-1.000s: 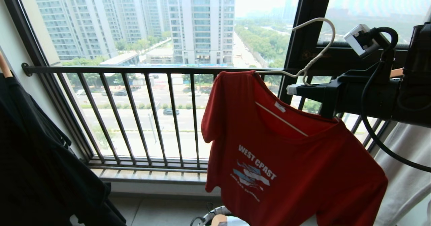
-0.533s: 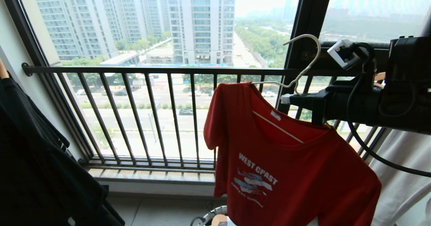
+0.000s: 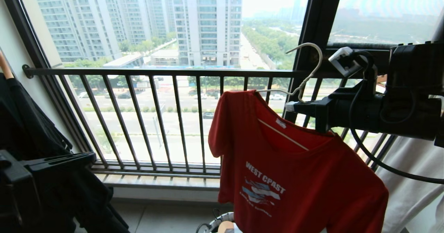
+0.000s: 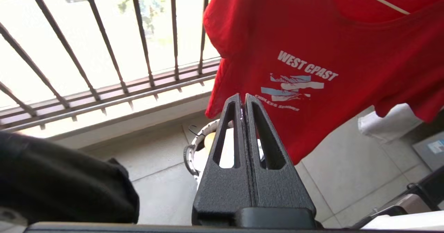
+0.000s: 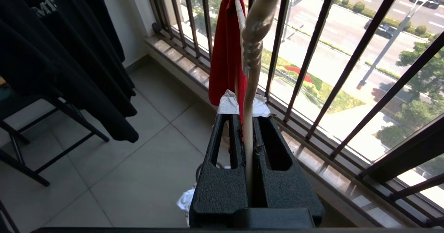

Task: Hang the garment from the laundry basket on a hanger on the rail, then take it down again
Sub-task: Take the clothes off the clothes rack

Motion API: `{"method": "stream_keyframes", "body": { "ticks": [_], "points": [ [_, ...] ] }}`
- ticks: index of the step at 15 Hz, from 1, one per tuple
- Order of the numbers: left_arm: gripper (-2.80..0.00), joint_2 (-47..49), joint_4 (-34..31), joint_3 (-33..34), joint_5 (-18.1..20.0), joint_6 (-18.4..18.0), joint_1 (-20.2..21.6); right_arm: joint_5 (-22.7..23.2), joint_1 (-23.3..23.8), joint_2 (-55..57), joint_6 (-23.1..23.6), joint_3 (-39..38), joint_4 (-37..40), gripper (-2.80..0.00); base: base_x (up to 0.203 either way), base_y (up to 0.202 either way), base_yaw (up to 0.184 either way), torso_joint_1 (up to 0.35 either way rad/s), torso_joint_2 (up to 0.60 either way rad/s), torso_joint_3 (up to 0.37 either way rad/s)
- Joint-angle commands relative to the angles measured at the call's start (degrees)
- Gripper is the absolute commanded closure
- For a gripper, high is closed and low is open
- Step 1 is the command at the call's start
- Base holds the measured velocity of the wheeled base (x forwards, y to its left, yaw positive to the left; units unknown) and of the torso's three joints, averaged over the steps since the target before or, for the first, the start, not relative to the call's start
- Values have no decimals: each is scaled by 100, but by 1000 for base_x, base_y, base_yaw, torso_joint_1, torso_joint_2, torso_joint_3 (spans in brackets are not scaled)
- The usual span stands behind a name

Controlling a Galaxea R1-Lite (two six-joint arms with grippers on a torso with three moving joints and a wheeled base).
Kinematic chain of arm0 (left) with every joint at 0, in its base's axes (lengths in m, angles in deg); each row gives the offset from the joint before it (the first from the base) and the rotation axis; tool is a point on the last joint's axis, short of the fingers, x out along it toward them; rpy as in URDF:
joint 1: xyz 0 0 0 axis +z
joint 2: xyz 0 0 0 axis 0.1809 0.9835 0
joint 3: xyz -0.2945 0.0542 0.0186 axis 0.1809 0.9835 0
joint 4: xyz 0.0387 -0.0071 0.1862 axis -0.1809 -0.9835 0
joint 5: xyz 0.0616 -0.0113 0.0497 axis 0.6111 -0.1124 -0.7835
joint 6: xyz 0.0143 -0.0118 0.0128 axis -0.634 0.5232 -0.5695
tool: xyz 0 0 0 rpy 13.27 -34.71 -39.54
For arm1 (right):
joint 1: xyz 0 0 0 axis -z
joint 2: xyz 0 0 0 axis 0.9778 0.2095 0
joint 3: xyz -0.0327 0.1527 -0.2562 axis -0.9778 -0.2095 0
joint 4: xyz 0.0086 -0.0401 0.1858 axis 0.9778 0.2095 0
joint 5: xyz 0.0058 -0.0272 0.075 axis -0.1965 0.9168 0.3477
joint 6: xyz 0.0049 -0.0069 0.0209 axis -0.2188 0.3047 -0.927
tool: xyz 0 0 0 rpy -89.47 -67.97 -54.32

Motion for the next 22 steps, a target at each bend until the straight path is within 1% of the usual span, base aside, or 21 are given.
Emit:
{"method": "stream_keyframes", "body": {
  "ticks": [1,3,4,5,6,7,8,9,10,11,12,13,16,17,19,21,22],
  "points": [
    [0,2366,153,-1023,151,125,-846,6,-6,96,1,24,-11,0,0,0,0,0,0,0],
    [0,3312,474,-1628,255,361,-1398,13,-6,113,1,41,-11,0,0,0,0,0,0,0],
    [0,3744,619,-1923,270,468,-1614,15,-41,111,-17,68,-13,0,0,0,0,0,0,0],
    [0,4092,723,-2196,259,549,-1775,9,-182,106,-30,68,-11,0,0,0,0,0,0,0],
    [-169,4358,788,-2331,244,610,-1861,7,-281,104,-33,68,-11,0,0,0,0,0,0,0],
    [-280,4543,811,-2476,190,743,-1965,1,-403,88,-42,68,-11,0,0,0,0,0,0,0],
    [-280,4598,790,-2641,5,993,-2151,-5,-528,69,-91,65,-11,0,0,0,0,0,0,0],
    [-280,4606,746,-2773,-445,1191,-2324,-10,-665,63,-247,63,-11,0,0,0,0,0,0,0],
    [-280,4603,627,-2910,-943,1275,-2482,-13,-739,51,-402,68,-11,0,0,0,0,0,0,0],
    [-280,4597,483,-3047,-1497,1317,-2638,-20,-791,33,-473,68,-8,0,0,0,0,0,0,0],
    [-280,4584,374,-3183,-1957,1376,-2830,-20,-806,9,-473,68,-2,0,0,0,0,0,0,0],
    [-280,4563,327,-3253,-2183,1433,-2936,-20,-815,9,-473,68,-2,0,0,0,0,0,0,0],
    [-280,4581,320,-3413,-3448,1434,-3119,-20,-822,17,-473,68,-2,0,0,0,0,0,0,0],
    [-280,4572,315,-3483,-3721,1425,-3133,-20,-824,17,-473,68,-2,0,0,0,0,0,0,0],
    [-280,4580,319,-3509,-3906,1335,-3127,-20,-825,9,-473,68,-2,0,0,0,0,0,0,0],
    [-280,4701,371,-3517,-4178,1278,-3127,-20,-886,-39,-473,59,2,0,0,0,0,0,0,0],
    [-280,4720,382,-3528,-4205,1273,-3127,-20,-930,-63,-473,59,15,0,0,0,0,0,0,0]
  ]
}}
